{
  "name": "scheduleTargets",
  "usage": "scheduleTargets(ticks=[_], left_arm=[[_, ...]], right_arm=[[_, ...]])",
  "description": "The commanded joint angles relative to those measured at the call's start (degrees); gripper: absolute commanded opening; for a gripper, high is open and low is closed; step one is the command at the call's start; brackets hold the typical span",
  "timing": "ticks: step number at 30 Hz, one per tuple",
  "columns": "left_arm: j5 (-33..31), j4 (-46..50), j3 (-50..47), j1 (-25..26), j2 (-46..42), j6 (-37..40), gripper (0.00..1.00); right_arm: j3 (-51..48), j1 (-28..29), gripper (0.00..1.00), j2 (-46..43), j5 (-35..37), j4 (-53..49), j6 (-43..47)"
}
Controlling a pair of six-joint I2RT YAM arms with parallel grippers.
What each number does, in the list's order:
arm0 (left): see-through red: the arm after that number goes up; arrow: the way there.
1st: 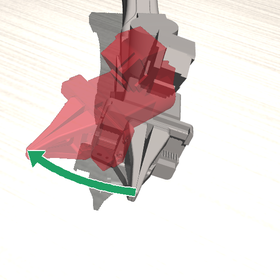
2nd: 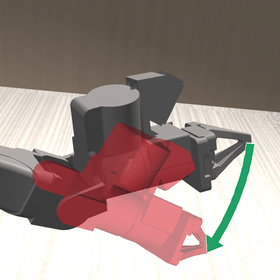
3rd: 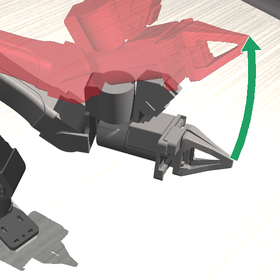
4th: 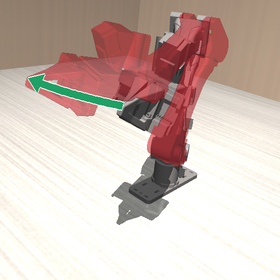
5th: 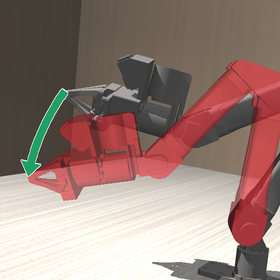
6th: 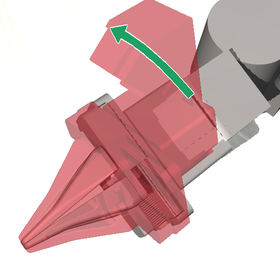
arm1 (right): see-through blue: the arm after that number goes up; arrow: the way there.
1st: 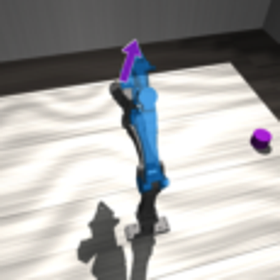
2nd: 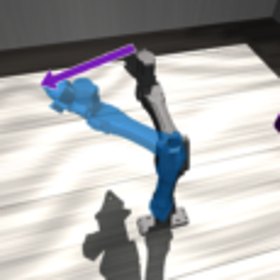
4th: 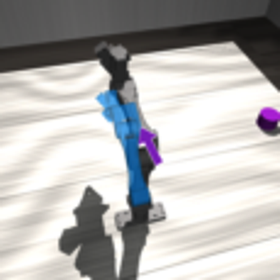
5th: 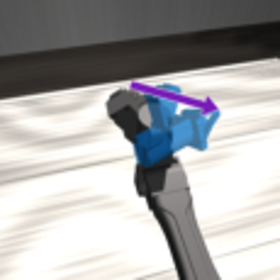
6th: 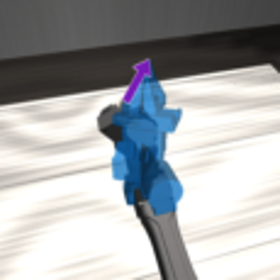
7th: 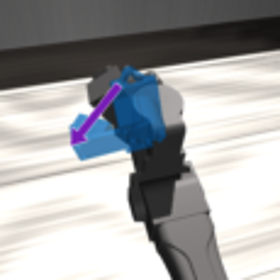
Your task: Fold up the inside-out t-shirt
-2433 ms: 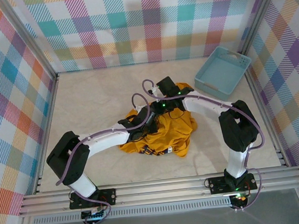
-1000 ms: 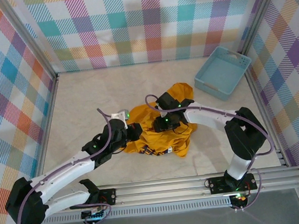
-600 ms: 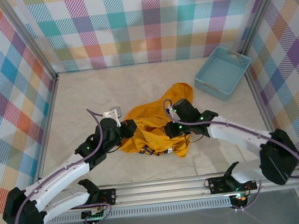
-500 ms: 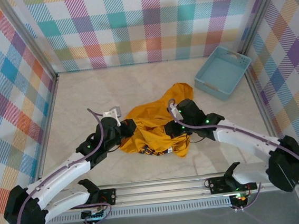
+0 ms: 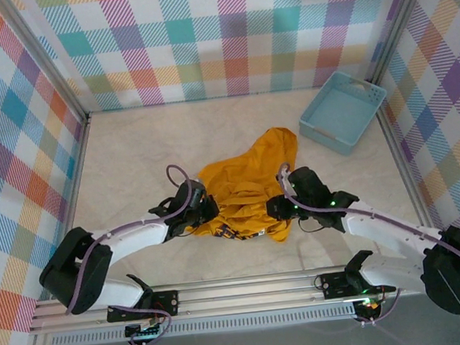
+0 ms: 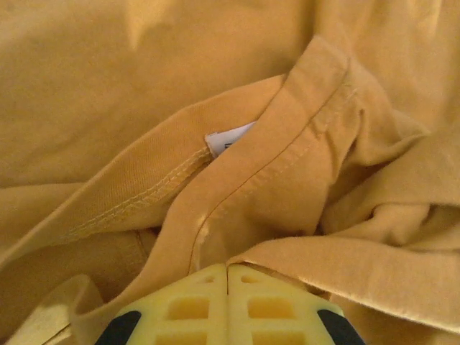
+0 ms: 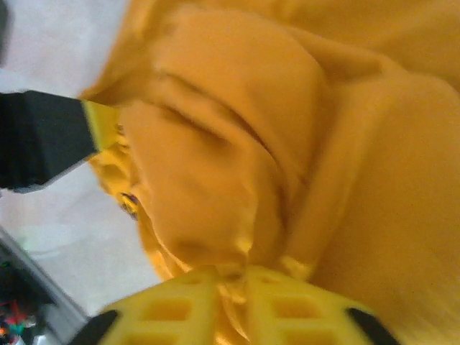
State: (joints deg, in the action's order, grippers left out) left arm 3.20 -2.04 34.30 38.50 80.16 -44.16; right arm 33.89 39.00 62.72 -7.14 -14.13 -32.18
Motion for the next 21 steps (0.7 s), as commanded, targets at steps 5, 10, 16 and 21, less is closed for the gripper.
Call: scheduleTargets(ticks=[5,10,16,21], left_arm=[[1.88,-2.79,2.84,2.15,-1.02,0.9,0.0],[0.89,-2.6,3.31,2.74,-3.41,0.94,0.0],[0.84,-2.59,3.01,2.88,-4.3,0.6,0.0],[1.27,-2.88,2.61,2.91,-4.79,0.58,0.0]], right_arm=[[13.96,5.95,0.44,1.86,14.9,-19.1,8.13],[22.45,13.28,0.42,9.03,14.03,-22.26,10.43],[23.57,15.49,0.42,18.52,11.43,-17.9,6.86],[28.25,14.97,0.46,27.07,20.69,-23.62,4.8]])
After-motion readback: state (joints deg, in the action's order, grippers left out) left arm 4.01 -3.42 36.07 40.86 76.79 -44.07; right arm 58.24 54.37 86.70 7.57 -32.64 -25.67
